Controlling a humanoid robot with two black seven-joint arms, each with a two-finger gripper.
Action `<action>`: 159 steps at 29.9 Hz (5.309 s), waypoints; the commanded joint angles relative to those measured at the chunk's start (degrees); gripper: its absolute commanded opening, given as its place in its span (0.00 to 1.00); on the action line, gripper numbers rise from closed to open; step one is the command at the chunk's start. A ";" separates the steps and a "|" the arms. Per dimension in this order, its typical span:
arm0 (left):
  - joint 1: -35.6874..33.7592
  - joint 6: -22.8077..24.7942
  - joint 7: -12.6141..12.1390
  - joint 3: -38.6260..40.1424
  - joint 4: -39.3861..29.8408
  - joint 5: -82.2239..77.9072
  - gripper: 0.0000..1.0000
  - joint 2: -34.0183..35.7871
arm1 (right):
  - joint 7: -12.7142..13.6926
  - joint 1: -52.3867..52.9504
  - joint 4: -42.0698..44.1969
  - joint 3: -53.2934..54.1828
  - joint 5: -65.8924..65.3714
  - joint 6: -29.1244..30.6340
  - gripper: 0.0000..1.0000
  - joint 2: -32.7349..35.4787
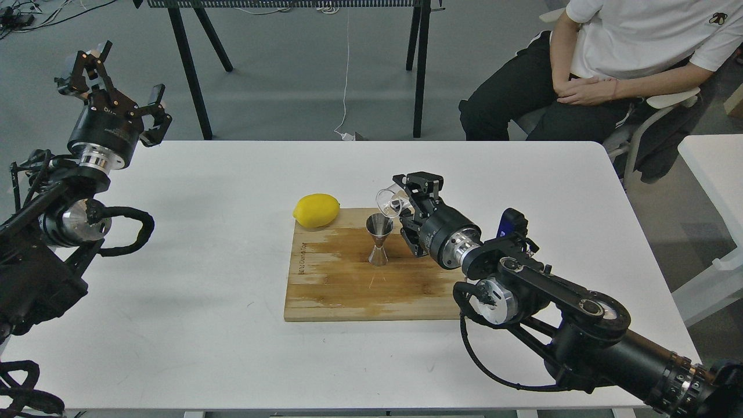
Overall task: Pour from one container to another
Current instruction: 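Carry the glass cup with the right gripper above the jigger, then tilt the glass cup over the jigger to pour into it, then turn the glass cup upright and pull it away from the jigger, then lower the glass cup back onto the table with the right gripper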
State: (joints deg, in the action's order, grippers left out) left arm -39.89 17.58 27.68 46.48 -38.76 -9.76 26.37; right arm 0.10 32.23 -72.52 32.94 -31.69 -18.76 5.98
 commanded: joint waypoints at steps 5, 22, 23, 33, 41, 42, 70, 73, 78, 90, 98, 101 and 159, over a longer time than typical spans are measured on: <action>0.08 0.00 0.01 0.01 0.00 0.01 1.00 0.00 | -0.19 0.73 1.59 -0.86 -2.58 -1.63 0.32 -0.97; 0.08 0.00 0.01 0.01 0.00 0.10 1.00 0.00 | -0.28 1.52 1.68 -3.33 -6.90 -2.16 0.32 -0.88; 0.08 0.00 0.01 0.01 0.00 0.10 1.00 0.00 | -0.28 1.61 1.68 -3.33 -6.98 -2.42 0.32 -0.88; 0.08 0.00 0.01 0.01 0.00 0.10 1.00 0.09 | -0.28 1.87 2.38 -4.03 -8.13 -2.60 0.32 -0.79; 0.08 0.00 0.01 0.01 0.00 0.10 1.00 0.09 | -0.28 1.79 2.56 -4.20 -12.43 -2.86 0.32 -0.88; 0.08 0.00 0.01 0.01 0.00 0.10 1.00 0.09 | -0.28 1.79 2.47 -4.20 -12.61 -2.86 0.32 -0.88; 0.25 0.09 0.10 0.10 0.17 0.18 1.00 0.44 | -1.33 3.98 2.47 -9.48 -19.46 -7.08 0.32 -0.27; 0.25 0.09 0.10 0.10 0.17 0.18 1.00 0.44 | -1.42 3.98 2.47 -9.57 -20.43 -7.08 0.32 -0.18; 0.34 0.09 0.10 0.10 0.17 0.27 1.00 0.44 | -1.51 4.68 2.47 -11.14 -22.19 -7.17 0.32 0.08; 0.43 0.00 0.10 0.10 0.08 0.45 1.00 0.44 | -1.77 8.72 3.08 -16.24 -24.47 -7.34 0.32 2.28; 0.43 0.00 0.10 0.10 0.08 0.71 1.00 0.53 | -3.27 10.05 2.65 -19.32 -25.17 -9.24 0.32 2.90; 0.43 0.00 0.10 0.10 0.17 0.71 1.00 0.62 | -3.27 10.05 2.65 -19.76 -26.93 -9.24 0.32 2.90; 3.94 3.08 -0.08 1.15 -0.71 8.62 1.00 -0.53 | 5.87 -18.17 26.89 41.23 54.01 26.75 0.39 0.70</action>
State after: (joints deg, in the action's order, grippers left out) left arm -35.95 20.74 27.54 47.63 -39.38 -1.14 25.83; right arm 5.97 14.07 -48.81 73.86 22.31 6.50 8.65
